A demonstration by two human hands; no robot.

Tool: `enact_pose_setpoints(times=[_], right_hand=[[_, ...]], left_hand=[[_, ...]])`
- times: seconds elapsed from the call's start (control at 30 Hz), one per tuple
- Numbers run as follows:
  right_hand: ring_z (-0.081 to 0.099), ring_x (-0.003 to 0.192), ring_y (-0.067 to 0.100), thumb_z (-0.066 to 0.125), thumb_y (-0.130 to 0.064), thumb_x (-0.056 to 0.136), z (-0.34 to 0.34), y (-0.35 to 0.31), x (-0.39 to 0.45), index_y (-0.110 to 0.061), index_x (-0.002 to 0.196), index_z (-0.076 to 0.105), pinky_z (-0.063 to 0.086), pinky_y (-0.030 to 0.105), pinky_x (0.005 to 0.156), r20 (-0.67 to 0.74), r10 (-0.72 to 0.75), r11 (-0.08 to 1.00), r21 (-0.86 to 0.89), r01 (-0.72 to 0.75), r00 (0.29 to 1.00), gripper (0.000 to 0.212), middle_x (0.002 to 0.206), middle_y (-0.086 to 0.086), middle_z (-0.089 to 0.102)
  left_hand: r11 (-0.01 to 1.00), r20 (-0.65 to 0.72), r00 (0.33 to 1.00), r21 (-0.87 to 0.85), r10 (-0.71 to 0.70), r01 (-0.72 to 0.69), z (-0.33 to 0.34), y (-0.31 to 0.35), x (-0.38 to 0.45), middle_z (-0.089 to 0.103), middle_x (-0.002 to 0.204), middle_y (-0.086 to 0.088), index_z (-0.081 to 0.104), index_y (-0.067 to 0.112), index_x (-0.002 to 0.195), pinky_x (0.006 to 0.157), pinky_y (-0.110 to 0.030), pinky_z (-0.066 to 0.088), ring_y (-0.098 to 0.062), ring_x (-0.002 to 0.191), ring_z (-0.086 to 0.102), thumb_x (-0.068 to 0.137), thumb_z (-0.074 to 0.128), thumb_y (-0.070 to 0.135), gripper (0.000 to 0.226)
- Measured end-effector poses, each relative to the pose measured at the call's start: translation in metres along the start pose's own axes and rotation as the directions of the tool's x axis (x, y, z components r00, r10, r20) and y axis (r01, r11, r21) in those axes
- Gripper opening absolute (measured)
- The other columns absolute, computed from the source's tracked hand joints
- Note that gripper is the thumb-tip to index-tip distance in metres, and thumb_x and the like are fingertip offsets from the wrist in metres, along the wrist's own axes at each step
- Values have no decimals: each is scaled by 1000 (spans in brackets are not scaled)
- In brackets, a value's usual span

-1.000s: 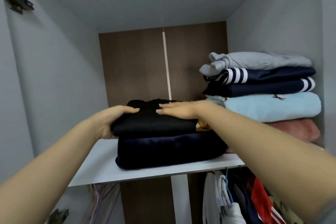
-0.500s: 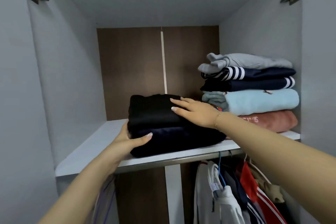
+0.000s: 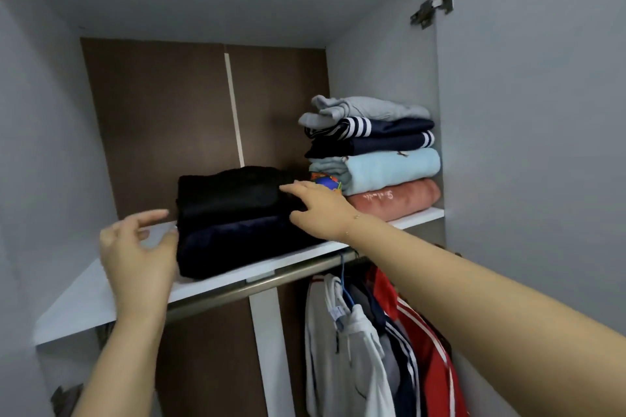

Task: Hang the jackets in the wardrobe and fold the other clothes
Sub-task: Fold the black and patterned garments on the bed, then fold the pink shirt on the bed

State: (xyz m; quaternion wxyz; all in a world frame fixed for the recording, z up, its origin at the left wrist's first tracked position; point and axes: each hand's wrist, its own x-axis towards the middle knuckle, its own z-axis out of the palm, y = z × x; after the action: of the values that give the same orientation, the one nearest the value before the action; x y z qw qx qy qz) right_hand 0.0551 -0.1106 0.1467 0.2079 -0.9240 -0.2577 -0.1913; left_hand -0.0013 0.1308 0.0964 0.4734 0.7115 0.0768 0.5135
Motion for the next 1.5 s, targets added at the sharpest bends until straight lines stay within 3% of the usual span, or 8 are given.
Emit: enact_pose_setpoints(times=[0.1,0.23,0.37,0.57,0.7,0.93,1.2,1.5], right_hand=[[44,131,20,53,-19,92,-24,15,-65,-26,147,37,36,35,110,18,43,974,223,-46,999,57,144,5,47],[54,117,5,54,-15,93,-57,43,-170,-24,132,56,42,13,96,-13,175,920,359,-159,984,40,127,-9,59],[54,112,-5,52,-13,93,-96,72,-294,-25,119,67,33,-5,83,-117,372,877,369,-308,921,32,119,-18,65],[58,101,-14,54,-18,94,-160,100,-524,-27,114,68,42,0,79,-150,674,700,440,-562,723,27,110,-21,67],[60,103,-6,53,-18,95,-186,100,-691,-29,105,68,44,13,86,-189,869,480,550,-684,458,22,108,-16,68],[64,99,7,56,-8,93,-209,76,-929,-16,105,71,47,22,93,-289,957,201,581,-789,32,21,105,-3,73],[63,93,-1,55,1,91,-209,71,-1117,-20,99,69,47,11,86,-320,860,-56,717,-695,-399,27,98,-10,71],[64,95,6,55,-4,92,-155,122,-1286,-19,98,71,45,6,74,-138,552,-299,888,-349,-822,23,98,-6,71]], left_hand=[[989,77,993,-120,92,-82,2,44,-20,54,122,2,65,33,104,95,-31,45,-11,102,57,88,67,13,25],[910,464,883,-395,76,129,27,110,-87,69,103,10,67,34,96,79,-19,46,4,88,64,88,65,4,31],[823,821,559,-393,115,409,58,168,-192,74,100,7,73,25,98,80,-27,50,-2,91,69,88,65,4,24],[797,966,121,-257,228,547,73,258,-388,75,97,2,69,18,102,79,-25,52,-6,86,70,88,60,9,19],[834,918,-213,-182,333,520,62,320,-533,74,106,4,70,18,109,86,-28,53,-10,100,69,93,60,14,19],[887,652,-642,-108,404,449,23,420,-765,73,105,9,69,23,104,91,-30,51,-8,101,68,93,61,14,16],[921,287,-877,-56,385,386,6,497,-993,73,107,8,68,21,107,86,-23,49,-6,102,67,92,62,10,19],[987,30,-987,-16,160,159,9,513,-1257,72,93,9,65,20,94,61,-13,47,-3,80,65,91,60,1,20]])
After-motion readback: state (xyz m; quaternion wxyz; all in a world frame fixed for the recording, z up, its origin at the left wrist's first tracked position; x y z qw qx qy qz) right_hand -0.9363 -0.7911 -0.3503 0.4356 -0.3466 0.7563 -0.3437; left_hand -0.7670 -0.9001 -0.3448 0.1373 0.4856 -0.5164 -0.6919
